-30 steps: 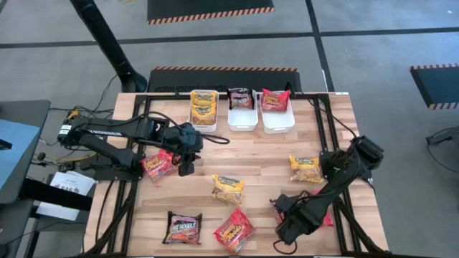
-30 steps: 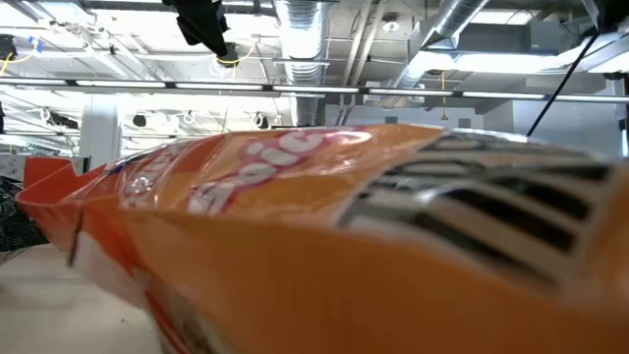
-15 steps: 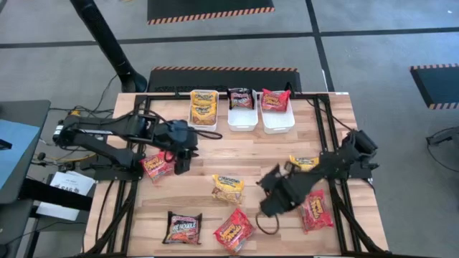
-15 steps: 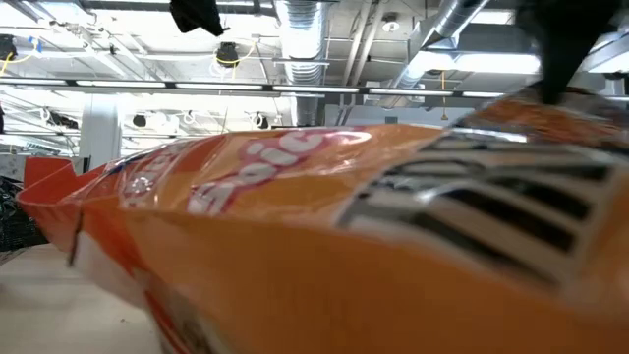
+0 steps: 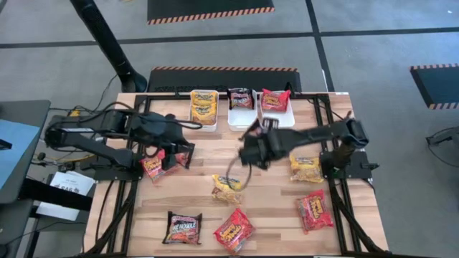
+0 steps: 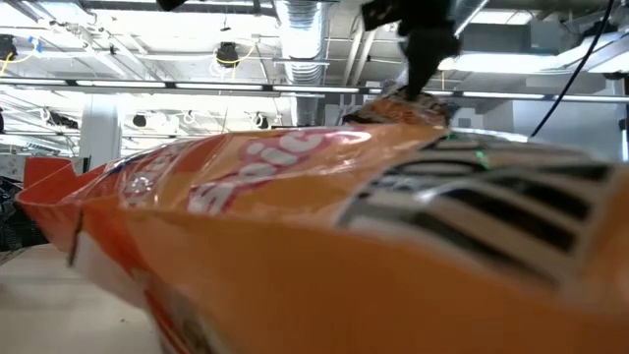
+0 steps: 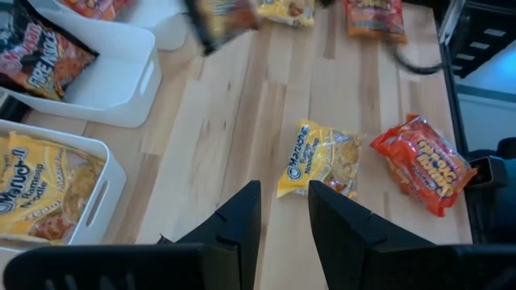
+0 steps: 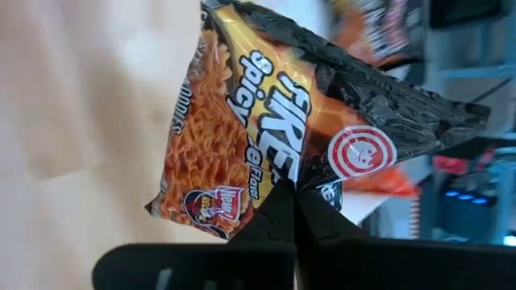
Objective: Sort Maruchan noodles
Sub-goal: Put the black noodle pack into the middle white bin
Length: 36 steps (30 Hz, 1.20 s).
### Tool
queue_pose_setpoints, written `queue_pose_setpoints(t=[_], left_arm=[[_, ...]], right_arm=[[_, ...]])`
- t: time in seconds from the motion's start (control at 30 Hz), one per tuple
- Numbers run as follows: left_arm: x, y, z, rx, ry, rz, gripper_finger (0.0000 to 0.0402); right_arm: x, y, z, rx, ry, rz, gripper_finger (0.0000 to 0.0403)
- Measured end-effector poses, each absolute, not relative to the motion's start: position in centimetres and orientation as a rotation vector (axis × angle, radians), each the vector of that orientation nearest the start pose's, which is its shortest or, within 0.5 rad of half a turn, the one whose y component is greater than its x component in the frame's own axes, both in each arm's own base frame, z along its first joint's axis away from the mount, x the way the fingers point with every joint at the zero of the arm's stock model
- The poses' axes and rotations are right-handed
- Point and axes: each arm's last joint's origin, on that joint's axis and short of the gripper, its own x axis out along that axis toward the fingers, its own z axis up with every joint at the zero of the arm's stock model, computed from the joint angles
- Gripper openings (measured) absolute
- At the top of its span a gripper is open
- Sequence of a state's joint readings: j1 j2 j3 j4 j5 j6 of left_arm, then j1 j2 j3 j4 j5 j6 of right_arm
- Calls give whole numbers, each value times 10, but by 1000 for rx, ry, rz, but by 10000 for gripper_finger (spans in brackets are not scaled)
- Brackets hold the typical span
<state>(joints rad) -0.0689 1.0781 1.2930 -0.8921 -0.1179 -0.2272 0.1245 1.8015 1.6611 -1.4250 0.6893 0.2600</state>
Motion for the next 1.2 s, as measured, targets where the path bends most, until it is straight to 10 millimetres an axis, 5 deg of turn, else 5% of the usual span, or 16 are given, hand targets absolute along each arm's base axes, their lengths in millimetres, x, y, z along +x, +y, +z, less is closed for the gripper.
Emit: queue_pose_setpoints(t=[0.37,0.7,0.93,1.2], left_arm=[[191,-10,387,-120,678,115,91],[190,-6,386,3,686,206,91],[190,-3,387,110,685,289,91],[190,-3,387,137,687,288,91]], right_arm=[[362,-80,308,-632,1249,-598,3],[366,-142,321,-759,1145,-589,3],[360,-169,310,-741,1204,-576,4],[359,-168,298,-729,1207,-530,6]])
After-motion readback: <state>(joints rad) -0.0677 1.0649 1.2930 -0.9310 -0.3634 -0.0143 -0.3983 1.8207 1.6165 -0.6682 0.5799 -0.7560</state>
